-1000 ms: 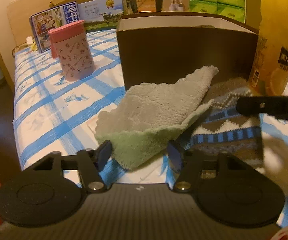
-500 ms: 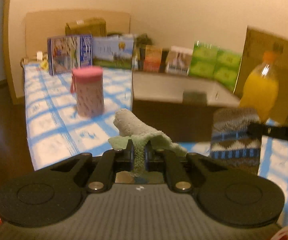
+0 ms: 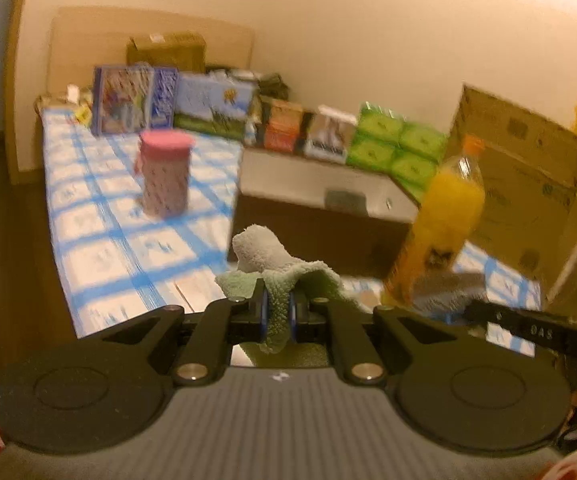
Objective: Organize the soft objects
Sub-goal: 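Lift the green towel with the left tool while the right tool approaches the striped sock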
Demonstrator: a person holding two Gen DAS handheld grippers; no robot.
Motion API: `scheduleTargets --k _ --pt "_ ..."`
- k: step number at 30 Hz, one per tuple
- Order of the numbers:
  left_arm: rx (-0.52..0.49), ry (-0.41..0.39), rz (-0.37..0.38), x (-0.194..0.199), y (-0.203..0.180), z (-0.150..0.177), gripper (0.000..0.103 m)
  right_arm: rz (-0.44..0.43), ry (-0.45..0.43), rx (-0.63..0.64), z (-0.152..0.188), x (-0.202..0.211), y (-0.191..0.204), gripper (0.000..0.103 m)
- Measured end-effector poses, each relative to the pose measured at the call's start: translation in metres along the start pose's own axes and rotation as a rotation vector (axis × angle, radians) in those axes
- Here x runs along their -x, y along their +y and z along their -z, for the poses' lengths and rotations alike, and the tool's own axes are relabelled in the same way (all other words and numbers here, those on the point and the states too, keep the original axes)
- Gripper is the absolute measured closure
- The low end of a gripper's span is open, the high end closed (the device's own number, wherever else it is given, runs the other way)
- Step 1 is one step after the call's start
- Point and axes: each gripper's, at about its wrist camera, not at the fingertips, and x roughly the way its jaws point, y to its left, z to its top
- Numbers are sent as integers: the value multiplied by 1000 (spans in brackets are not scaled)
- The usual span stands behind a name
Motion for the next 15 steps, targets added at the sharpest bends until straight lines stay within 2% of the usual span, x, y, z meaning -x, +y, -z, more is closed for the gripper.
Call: scheduleTargets --k 7,10,15 --pt "-21 176 65 -20 -23 41 94 -15 115 83 25 -5 17 92" --pt "-36 245 111 -25 -33 59 94 -3 179 77 37 -9 16 92" --pt "-69 316 148 -36 -47 81 93 41 259 45 47 -21 8 92"
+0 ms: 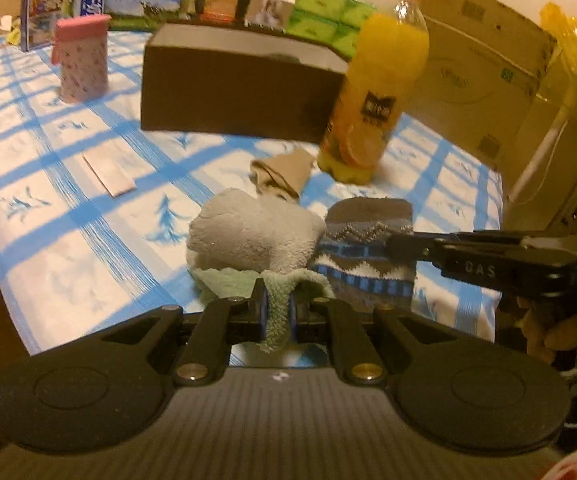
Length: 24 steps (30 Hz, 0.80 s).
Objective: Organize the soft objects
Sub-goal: 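Lift the green towel with the left tool while the right tool approaches the striped sock, then grasp the striped knit sock with the right tool while the left tool holds the towel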
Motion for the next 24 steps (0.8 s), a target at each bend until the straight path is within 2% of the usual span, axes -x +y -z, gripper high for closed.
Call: scheduleTargets --k 3,5,6,8,10,11,15,24 --pt "-5 21 6 -6 -1 3 89 10 24 -54 0 -4 -9 92" --pt "-6 24 -2 -6 1 3 82 22 44 -84 -2 -7 -14 85" --pt "-11 23 -7 -6 3 3 78 31 51 -92 -2 -8 -17 77" --pt "-22 18 -24 -7 7 -1 63 34 50 -111 -3 -8 -21 65" --pt "-33 18 -35 -9 9 -4 55 37 52 -134 -3 -10 -25 50" --pt "-35 18 -31 -12 11 -7 50 41 49 -139 -4 -10 -25 49" --pt "-19 26 -13 -29 12 -17 40 60 48 -145 -5 -13 -27 45" --pt "-21 53 -32 -86 5 -28 39 83 55 -220 -1 -12 -47 41"
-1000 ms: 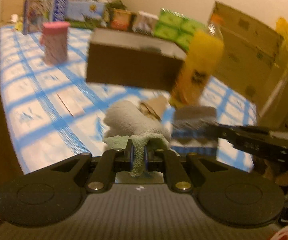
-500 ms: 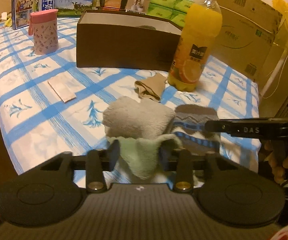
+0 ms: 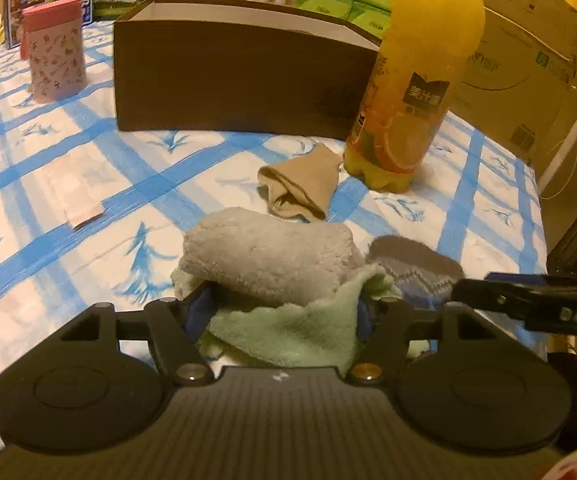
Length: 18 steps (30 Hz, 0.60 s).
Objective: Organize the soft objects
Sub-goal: 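Grasp the striped knit sock with the right tool while the left tool holds the towel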
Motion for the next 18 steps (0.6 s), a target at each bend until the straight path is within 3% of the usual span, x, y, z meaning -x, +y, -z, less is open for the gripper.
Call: scheduleTargets --k 3,5,7,11,18 --pt "-16 -13 -6 -11 -2 -3 52 -9 3 -29 -1 0 -5 40" --pt "-31 -24 -7 -14 -3 -4 71 -22 7 -40 -1 0 -5 39" --pt "-53 -34 -14 -15 -5 -4 82 -41 12 -42 0 -2 -4 38" --pt "-62 -42 -46 -6 -3 -4 87 -62 17 -20 0 -4 4 36" --pt "-48 -38 -167 28 18 5 87 -98 1 57 -4 -8 16 27"
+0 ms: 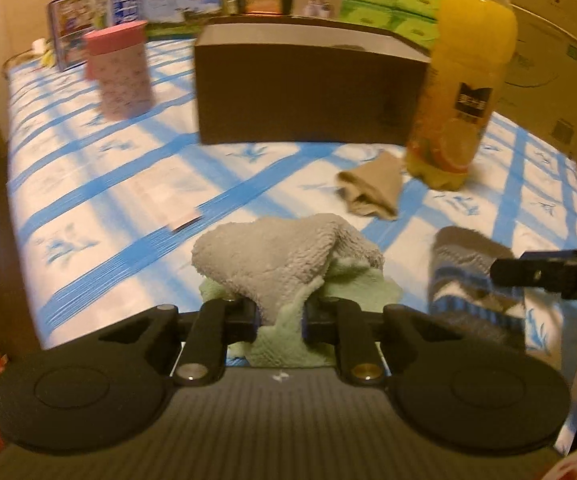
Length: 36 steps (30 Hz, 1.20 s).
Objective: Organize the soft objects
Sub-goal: 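Grasp the striped knit sock with the right tool while the left tool holds the towel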
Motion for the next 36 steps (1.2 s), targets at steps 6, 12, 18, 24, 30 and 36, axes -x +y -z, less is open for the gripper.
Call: scheduleTargets --k 6,12,18,24,30,36 --pt "44 28 -30 14 20 8 86 -72 20 164 -4 -20 10 7" --pt "54 43 -27 13 19 12 83 -174 92 380 12 -32 23 0" --pt "69 50 -17 13 20 11 65 -202 145 628 32 -37 34 0" --pt "101 53 -3 8 23 12 44 -158 136 559 26 -47 35 0" --pt "90 45 15 -7 21 9 43 -124 108 533 27 -48 37 0" --pt "4 16 -6 -21 4 8 64 -103 109 520 27 -45 41 13"
